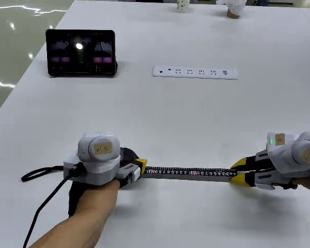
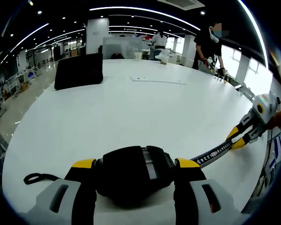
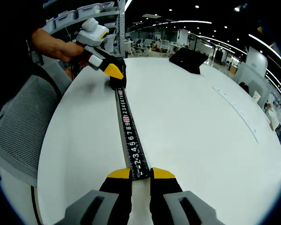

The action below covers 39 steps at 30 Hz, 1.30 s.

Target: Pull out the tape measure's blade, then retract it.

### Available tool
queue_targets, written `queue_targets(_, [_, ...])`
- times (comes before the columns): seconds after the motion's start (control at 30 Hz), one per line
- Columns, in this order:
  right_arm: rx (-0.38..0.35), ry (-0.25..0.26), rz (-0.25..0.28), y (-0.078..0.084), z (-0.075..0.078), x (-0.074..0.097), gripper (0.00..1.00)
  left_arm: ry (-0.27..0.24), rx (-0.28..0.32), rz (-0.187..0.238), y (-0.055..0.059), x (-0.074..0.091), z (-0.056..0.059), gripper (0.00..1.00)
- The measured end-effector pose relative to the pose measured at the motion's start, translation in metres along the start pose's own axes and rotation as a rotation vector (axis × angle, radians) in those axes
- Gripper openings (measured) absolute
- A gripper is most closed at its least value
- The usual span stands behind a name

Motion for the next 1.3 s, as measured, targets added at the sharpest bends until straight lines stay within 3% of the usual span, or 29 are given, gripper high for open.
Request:
queue_targets(0.43, [-0.002,0.010,0.006,0.0004,-0.0002,0.0000,0.11,-0.009,-0.006,-0.010,-0.0012,0.0008,-0.0013,0.59])
queue_targets(1.3, [0.041,0.004,-0.045,-0.0059,-0.0006,-0.0022,0.11,-0.004,0.007,-0.010,0.0002,0.0016,-0.0020,0.58])
Point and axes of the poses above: the centre of the closed fingertips' face, and the gripper's own axes: x roughly backward along the fingers, z roughly to its right, y roughly out of its underside, the point moved 4 cm from there along x, roughly backward along the fingers, and after that the axes turned 8 degrees about -y, right-handed, at the moved point
